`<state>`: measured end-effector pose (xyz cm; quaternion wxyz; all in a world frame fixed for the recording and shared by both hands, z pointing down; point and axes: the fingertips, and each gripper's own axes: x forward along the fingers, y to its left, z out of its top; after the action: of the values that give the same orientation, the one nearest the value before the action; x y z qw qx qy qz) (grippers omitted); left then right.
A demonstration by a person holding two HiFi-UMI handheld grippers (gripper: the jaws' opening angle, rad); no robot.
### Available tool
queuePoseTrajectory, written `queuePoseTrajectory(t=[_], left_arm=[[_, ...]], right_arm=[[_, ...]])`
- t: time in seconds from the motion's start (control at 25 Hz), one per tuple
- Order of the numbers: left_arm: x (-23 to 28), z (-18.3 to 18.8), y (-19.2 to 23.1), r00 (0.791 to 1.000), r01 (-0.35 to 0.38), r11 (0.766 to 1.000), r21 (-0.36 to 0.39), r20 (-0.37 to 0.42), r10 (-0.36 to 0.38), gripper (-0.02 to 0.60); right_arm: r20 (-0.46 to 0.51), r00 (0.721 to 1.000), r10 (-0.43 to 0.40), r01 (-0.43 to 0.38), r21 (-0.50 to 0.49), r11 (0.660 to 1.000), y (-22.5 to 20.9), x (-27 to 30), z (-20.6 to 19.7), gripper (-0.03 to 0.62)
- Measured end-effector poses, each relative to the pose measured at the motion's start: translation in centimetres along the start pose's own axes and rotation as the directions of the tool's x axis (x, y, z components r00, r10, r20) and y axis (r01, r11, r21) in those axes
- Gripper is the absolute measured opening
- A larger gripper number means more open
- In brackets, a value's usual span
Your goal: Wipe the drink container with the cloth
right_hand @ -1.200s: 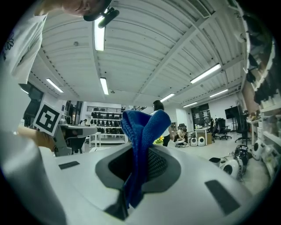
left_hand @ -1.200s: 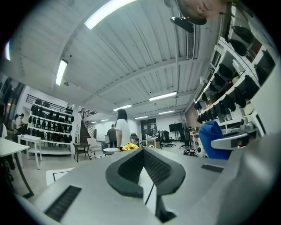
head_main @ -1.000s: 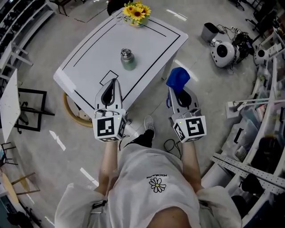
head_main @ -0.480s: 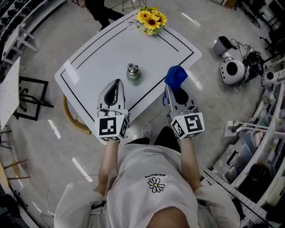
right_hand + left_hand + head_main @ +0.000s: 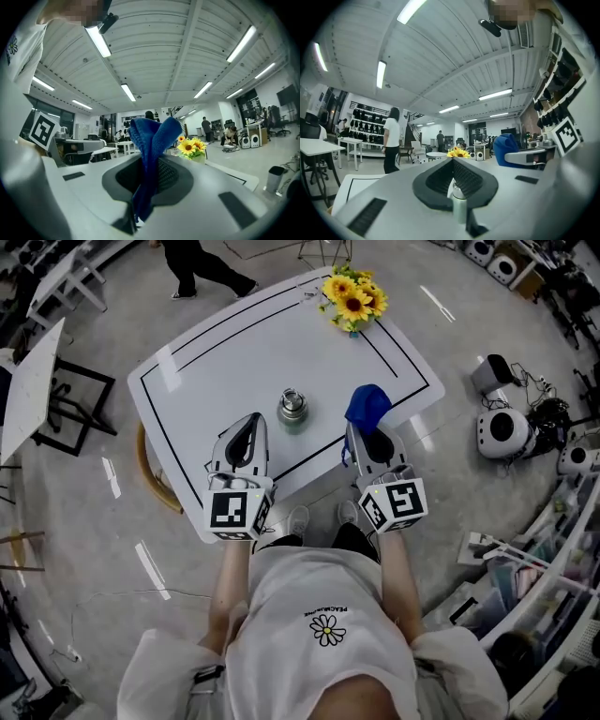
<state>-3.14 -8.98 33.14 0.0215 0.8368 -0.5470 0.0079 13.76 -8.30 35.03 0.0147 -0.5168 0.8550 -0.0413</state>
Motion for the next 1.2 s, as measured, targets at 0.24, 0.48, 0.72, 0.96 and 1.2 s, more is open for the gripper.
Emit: queuePoseTrajectory(t=[0.24, 0.48, 0.72, 0.96, 1.2], left_arm=[[1.8, -4.5, -2.7, 0.947, 0.296, 0.950, -0.097, -0.099, -0.305, 0.277], [4.3, -11.3, -3.0, 0.880, 0.374, 0.913, -0.161, -0.248, -0.405, 0.348], [6.1, -13.5, -2.9, 0.852, 0.409, 0.893, -0.190, -0.271, -0.448, 0.368], [6.5, -14.7, -3.1, 0.828, 0.439, 0.873, -0.214, -0.282, -0.485, 0.370], [5.8, -15.8, -3.3, 0.805, 0.455, 0.872, -0.182, -0.335, -0.490, 0.370]], right_arm=[[-0.018, 0.984, 0.177, -0.175, 0.087, 0.981, -0.7, 4.3, -3.2, 0.041], [-0.092, 0.951, 0.294, -0.276, 0.166, 0.947, -0.5, 8.8, -7.7, 0.041], [-0.152, 0.926, 0.344, -0.309, 0.213, 0.927, 0.7, 10.6, -11.3, 0.041], [-0.122, 0.931, 0.343, -0.294, 0.306, 0.906, 0.7, 10.8, -11.5, 0.041], [-0.115, 0.932, 0.343, -0.290, 0.330, 0.898, 1.0, 9.8, -11.5, 0.041]])
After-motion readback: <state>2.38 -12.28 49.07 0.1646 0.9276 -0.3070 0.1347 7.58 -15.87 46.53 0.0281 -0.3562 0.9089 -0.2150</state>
